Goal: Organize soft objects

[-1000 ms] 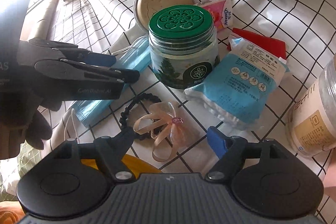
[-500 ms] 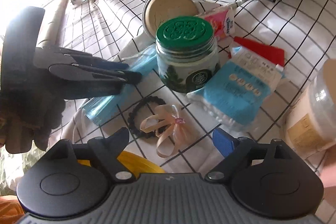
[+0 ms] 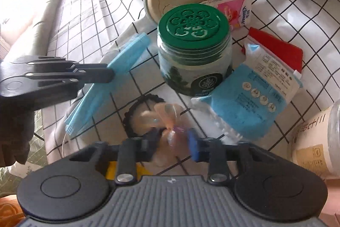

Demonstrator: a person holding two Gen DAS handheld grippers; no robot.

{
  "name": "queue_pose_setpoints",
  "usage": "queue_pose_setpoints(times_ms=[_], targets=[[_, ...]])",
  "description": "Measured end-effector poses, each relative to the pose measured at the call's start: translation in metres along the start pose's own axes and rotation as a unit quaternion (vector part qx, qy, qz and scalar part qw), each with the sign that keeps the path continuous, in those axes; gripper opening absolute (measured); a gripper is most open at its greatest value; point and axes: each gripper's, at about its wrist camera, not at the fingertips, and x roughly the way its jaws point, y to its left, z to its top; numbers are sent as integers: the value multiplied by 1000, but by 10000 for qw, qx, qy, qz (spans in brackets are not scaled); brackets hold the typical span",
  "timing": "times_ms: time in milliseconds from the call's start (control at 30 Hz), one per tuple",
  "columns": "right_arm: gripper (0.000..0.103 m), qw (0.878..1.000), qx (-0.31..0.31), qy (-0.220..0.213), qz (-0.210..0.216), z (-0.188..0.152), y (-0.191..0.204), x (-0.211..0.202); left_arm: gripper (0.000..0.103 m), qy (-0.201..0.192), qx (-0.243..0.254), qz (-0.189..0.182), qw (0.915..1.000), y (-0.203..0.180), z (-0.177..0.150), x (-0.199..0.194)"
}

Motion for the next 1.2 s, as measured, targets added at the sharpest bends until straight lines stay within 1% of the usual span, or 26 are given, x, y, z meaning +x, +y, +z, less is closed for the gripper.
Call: queue_pose_setpoints(times_ms=[33, 100, 200, 267, 400, 467, 567, 633, 733, 800, 900, 967, 1000, 1067, 1133, 1200], targets=[[10, 10000, 38, -74, 7, 1, 3, -8, 9, -44, -8, -14, 10000, 1, 2, -7], [10, 9992, 97, -389, 46, 5, 7, -33, 9, -194, 102, -8, 9998, 1, 14, -24], [10, 9954, 88, -955, 9, 14, 14, -79, 9, -540, 383, 64, 9978, -5, 40, -50], [10, 9912, 75, -1318, -121, 18, 16, -109, 9, -823, 546, 86, 9951, -12, 61, -67], [10, 9816, 205, -1877, -295, 20, 7, -161, 9, -1333, 756, 7, 9882, -28, 100, -96], [10, 9766, 343, -2083, -416, 16, -3, -181, 9, -1541, 920, 49, 9838, -39, 115, -104], [10, 9716, 546, -2238, -541, 7, -17, -200, 10, -1564, 1073, 61, 9818, -51, 122, -100], [10, 9717, 618, -2209, -559, -2, -21, -200, 10, -1476, 1027, 44, 9837, -51, 116, -90], [10, 9778, 645, -1928, -512, -12, -22, -180, 10, -1157, 607, -386, 9907, -34, 93, -68], [10, 9827, 715, -1663, -402, -17, -23, -155, 10, -911, 348, -512, 9939, -23, 77, -55], [10, 9888, 871, -1192, -198, -15, -20, -112, 10, -538, 229, -393, 9975, -12, 57, -36], [10, 9913, 871, -954, -241, -12, -14, -86, 13, -361, 229, -169, 9989, -9, 51, -24], [10, 9923, 857, -853, -272, -10, -11, -75, 13, -309, 241, -18, 9992, -8, 49, -18], [11, 9939, 849, -630, -307, -8, -7, -57, 14, -317, 215, 104, 9992, -4, 45, -10], [16, 9952, 788, -477, -345, -10, -2, -48, 14, -314, -14, 97, 9995, 4, 45, 2], [32, 9962, 641, -465, -373, -12, 4, -45, 14, -271, -252, -9, 9993, 11, 46, 13]])
